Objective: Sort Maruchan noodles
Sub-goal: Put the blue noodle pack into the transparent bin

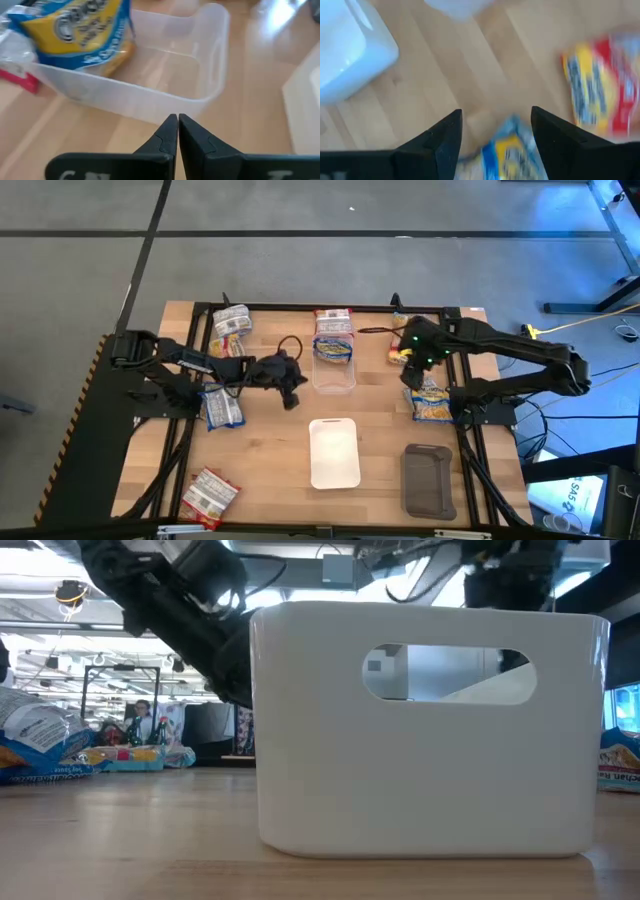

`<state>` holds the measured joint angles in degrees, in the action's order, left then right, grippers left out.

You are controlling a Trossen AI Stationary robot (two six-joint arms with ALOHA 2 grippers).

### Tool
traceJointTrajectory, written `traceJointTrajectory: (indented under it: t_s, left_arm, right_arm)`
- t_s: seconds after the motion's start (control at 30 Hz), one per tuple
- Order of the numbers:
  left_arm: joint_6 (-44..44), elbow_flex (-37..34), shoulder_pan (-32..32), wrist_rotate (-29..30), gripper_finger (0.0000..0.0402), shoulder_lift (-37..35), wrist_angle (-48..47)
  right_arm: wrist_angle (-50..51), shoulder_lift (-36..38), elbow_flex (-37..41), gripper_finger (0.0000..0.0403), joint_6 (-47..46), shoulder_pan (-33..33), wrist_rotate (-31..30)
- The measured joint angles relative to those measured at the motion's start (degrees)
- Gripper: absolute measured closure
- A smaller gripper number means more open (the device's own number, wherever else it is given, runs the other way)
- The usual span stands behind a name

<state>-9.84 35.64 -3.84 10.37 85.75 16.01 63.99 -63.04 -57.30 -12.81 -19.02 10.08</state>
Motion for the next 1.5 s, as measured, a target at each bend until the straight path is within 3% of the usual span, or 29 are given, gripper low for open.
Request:
traceJointTrajectory:
  t_s: [0.33,0.53,0.67,0.97,1.27,1.5]
  left_arm:
    - [1.24,0.0,3.57,2.45,0.0392,0.11,0.85]
    - [2.02,0.0,3.57,2.45,0.0392,0.12,1.82]
    - [2.75,0.0,3.57,2.45,0.0392,0.12,2.53]
    - [2.92,0.0,3.57,2.43,0.0392,0.12,2.72]
    - [2.94,0.0,3.57,2.43,0.0392,0.14,2.78]
    - [2.94,0.0,3.57,2.04,0.0392,0.14,2.78]
  right_arm:
    - [4.5,1.92,7.68,0.0189,-25.12,11.52,-3.84]
    - [3.33,-0.79,9.75,0.0189,-42.27,19.51,-12.69]
    - [1.65,-4.93,9.76,0.0189,-48.6,23.6,-15.99]
    - [1.64,-16.3,9.77,0.0189,-53.49,28.43,-17.43]
    - [2.39,-21.41,9.67,0.0193,-53.52,29.65,-20.11]
    - [2.58,-22.3,9.64,0.0278,-52.74,29.66,-21.09]
